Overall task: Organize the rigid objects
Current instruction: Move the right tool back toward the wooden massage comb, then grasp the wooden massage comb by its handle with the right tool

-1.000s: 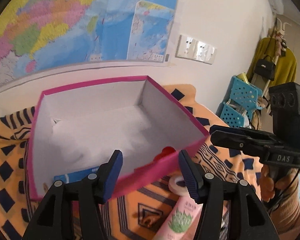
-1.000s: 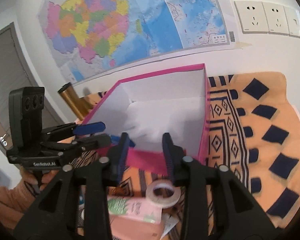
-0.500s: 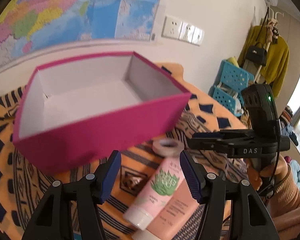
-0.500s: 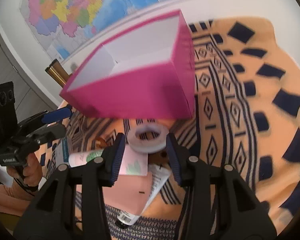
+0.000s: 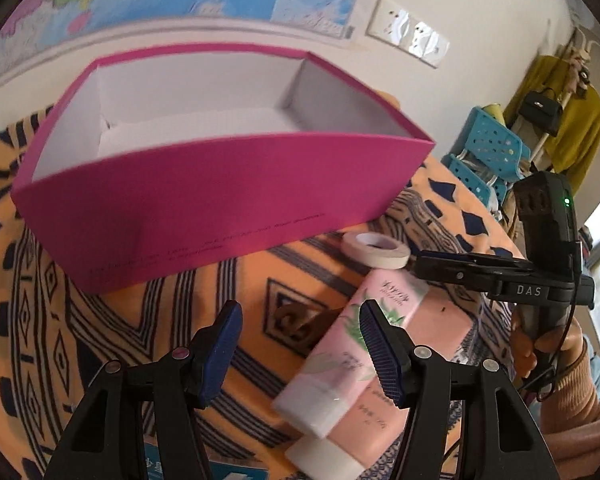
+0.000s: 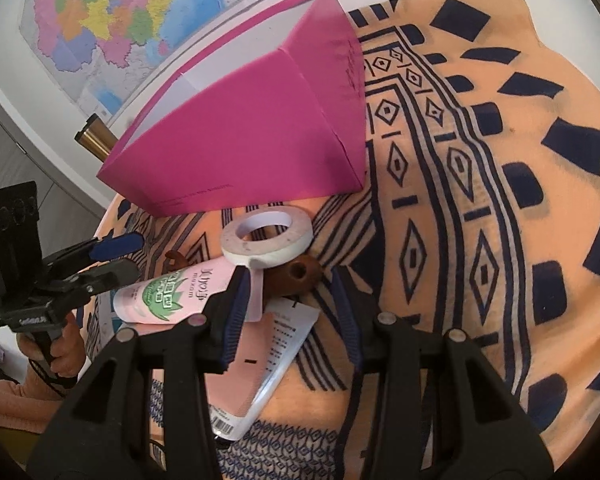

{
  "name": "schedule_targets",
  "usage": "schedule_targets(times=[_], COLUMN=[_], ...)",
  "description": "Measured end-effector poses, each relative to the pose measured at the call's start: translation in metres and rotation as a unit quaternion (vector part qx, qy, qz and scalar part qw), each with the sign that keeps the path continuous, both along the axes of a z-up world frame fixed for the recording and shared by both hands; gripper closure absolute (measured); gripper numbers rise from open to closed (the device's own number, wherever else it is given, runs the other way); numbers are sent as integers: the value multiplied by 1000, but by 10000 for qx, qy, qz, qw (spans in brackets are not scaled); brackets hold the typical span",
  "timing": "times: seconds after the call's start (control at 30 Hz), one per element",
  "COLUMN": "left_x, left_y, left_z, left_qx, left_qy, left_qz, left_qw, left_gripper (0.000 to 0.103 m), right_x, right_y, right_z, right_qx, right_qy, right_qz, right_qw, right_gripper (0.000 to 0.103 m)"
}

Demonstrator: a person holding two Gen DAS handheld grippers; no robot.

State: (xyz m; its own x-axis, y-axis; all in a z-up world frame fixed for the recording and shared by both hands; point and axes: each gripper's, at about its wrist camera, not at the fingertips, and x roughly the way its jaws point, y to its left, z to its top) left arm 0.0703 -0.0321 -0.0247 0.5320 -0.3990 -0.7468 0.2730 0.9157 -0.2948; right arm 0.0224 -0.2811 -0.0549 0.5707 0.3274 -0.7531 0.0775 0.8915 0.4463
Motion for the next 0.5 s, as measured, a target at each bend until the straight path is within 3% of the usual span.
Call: schedule_targets(times=[0.07, 0.13, 0.2, 0.5], left_x=[4, 7, 8, 12], left_y=[5, 9, 13, 22], left_z=[-6, -13, -17, -23], left_qx=[-99, -171, -252, -408], left_qy=[111, 263, 332, 616], left_qz=[-22, -37, -46, -299], left_qw=[9999, 9995, 9991, 9968], left_gripper=[43, 53, 54, 56], right_x=[1, 2, 3, 1], right_y=[0, 0, 1, -1], right_z=[-1, -2, -3, -5], right_qx=[-1, -18, -31, 118], right_qy=[-6, -29, -12, -32], right_qz=[9, 18, 64, 89], right_qw=[10000, 10000, 10000, 9999], right_gripper=[58, 59, 65, 67])
